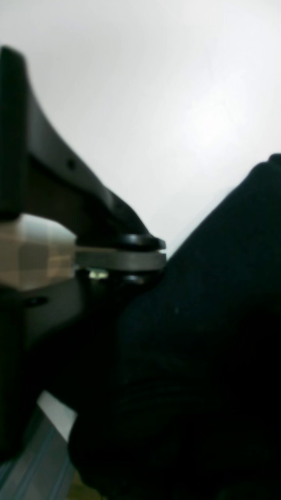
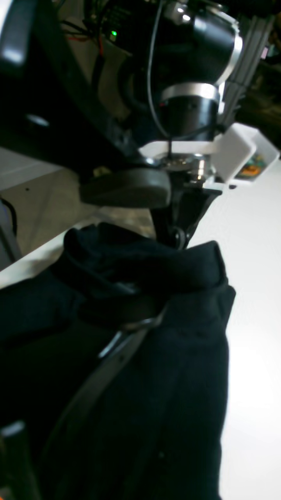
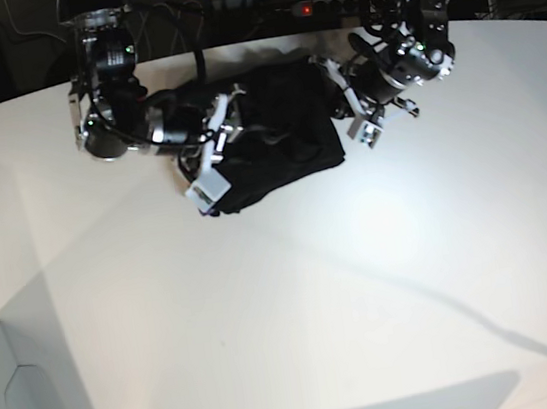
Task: Fold the T-shirt properly
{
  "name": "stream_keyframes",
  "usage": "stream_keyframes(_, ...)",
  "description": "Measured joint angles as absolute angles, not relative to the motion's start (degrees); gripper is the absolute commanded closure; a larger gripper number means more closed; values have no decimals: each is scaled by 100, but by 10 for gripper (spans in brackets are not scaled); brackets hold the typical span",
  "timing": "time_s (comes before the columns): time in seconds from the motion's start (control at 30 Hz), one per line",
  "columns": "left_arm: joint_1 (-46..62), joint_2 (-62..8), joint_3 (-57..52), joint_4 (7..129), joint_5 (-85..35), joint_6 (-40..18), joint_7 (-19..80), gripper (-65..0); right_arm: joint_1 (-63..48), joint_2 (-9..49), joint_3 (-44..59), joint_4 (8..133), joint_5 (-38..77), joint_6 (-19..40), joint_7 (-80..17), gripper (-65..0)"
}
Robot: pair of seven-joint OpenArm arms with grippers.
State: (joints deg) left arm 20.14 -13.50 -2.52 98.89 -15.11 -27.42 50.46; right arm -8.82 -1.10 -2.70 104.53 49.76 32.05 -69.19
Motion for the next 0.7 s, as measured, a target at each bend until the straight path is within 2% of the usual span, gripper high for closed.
stream_keyframes(0.17,2084,-1358,-257,9966,-1494,-2742,5052,-22,-910,21,-276,10827,4936,3208,-6921,-353)
stream_keyframes(0.27,2322,-1302,-639,10366,-1393,-2759,5446,-22,-849,34,-276,10875,4943,3208,-6875,-348)
stream_keyframes(0.33,2523,-1273,-1170,10768,-1109,-2718,5741,-22,-847,115,-285,10873,4941,3208,-6879,-315)
stream_keyframes(0.47,2585,-1330,-1806,11461,-1129,-2705,5662,-21,-864,104,-274,10873,4890,3205,-6890,-235)
stream_keyframes(0.6,2523,-963,-2648,11511,-1553,-2744,5498,-21,-790,99,-292,10855,4886,3205,-6875,-170)
stream_keyframes(0.7,2587,-843,-3328,11500,-1876,-2722,5502,-21,-670,113,-318,10704,4692,3208,-6886,-90)
